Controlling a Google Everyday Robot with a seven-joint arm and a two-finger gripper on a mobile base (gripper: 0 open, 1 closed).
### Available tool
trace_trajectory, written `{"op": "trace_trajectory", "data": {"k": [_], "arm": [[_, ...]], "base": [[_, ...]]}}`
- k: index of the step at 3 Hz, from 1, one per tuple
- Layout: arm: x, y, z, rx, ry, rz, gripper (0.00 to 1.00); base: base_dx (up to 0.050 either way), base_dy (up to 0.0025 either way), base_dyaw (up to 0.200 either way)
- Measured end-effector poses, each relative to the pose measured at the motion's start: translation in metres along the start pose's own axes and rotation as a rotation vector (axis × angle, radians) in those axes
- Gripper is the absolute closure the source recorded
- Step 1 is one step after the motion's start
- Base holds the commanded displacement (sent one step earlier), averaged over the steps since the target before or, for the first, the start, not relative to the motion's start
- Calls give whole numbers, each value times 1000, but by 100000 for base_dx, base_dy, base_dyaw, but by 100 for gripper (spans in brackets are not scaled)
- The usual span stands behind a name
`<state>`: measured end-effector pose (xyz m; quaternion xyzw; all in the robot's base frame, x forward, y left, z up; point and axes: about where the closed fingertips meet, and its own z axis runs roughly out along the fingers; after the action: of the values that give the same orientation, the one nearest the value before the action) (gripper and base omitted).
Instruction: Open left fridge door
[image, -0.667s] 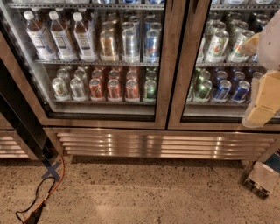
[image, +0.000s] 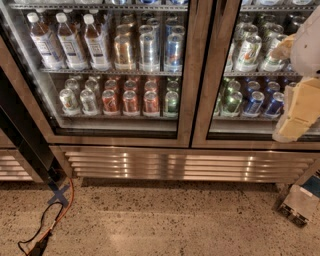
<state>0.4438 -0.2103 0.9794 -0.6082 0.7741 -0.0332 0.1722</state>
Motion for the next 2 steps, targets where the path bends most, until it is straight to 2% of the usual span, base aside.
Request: {"op": "trace_trajectory", "data": {"k": [1, 2], "arm": [[-24, -18, 13, -8, -67, -36, 0], [-48, -39, 31, 3, -139, -34, 0]], "base": [[0, 0, 0], [0, 0, 0]]}}
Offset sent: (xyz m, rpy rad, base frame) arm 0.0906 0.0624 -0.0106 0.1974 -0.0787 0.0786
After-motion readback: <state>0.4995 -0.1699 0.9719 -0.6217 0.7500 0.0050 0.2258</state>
